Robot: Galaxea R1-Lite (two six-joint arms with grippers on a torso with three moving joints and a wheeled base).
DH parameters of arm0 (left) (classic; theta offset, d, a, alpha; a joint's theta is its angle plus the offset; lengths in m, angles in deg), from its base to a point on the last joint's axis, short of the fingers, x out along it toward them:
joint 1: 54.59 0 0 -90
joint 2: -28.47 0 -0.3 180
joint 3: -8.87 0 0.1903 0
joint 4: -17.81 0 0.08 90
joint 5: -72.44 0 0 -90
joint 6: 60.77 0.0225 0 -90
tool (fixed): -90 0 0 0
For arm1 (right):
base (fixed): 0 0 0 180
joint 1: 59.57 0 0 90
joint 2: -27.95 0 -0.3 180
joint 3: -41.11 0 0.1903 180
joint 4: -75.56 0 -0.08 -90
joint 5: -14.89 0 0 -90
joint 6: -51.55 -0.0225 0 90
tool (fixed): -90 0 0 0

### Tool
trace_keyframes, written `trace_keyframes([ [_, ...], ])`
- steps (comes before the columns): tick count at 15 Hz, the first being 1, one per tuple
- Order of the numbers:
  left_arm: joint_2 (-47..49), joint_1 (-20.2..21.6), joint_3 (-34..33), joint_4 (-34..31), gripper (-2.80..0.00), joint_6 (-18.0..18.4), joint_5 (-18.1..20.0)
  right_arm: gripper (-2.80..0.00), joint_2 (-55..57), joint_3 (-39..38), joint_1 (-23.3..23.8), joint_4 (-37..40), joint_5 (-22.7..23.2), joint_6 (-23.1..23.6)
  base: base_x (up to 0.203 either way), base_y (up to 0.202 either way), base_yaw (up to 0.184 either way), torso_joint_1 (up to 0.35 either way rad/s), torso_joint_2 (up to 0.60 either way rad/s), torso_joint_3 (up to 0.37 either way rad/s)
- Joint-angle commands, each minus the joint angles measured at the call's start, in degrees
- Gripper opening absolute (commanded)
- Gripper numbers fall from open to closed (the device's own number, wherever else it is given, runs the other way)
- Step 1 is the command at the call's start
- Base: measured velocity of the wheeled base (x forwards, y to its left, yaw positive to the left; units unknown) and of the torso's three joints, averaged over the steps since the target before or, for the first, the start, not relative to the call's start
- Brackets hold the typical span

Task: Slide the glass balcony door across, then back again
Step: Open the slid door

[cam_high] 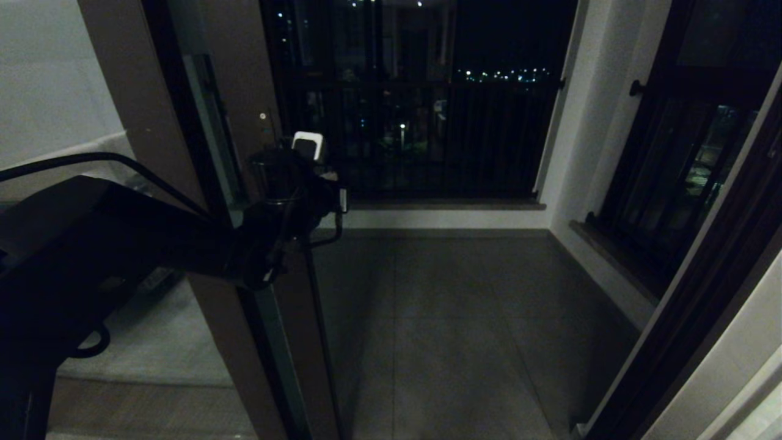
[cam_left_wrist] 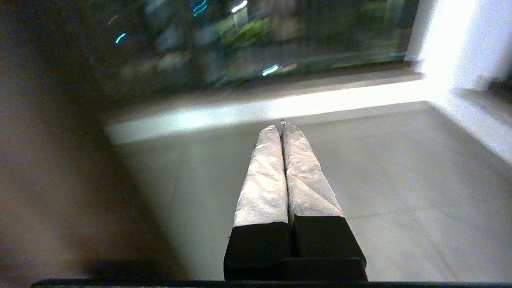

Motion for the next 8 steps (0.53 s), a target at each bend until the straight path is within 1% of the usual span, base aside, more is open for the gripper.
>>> trace_keyframes([
  [1,-0.59,-1.93,-2.04,3.15,-2.8,1.52,-0.14,-2.8,0.09,0.0,-0.04,0.0,0.02,0.01,0.0,0.0,0.0,0.0,0.0,0.0],
  [4,-2.48,-5.3,-6.21,7.78,-2.8,3.52,-1.58,-2.8,0.09,0.0,-0.04,0.0,0.02,0.01,0.0,0.0,0.0,0.0,0.0,0.0],
  [5,-2.63,-5.42,-6.75,8.4,-2.8,4.92,-1.68,-2.8,0.09,0.0,-0.04,0.0,0.02,0.01,0.0,0.0,0.0,0.0,0.0,0.0],
  [6,-2.63,-5.32,-7.06,8.46,-2.8,5.3,-1.72,-2.8,0.09,0.0,-0.04,0.0,0.02,0.01,0.0,0.0,0.0,0.0,0.0,0.0],
  [8,-3.16,-4.68,-6.58,8.46,-2.8,5.32,-3.25,-2.8,0.09,0.0,-0.04,0.0,0.02,0.01,0.0,0.0,0.0,0.0,0.0,0.0],
])
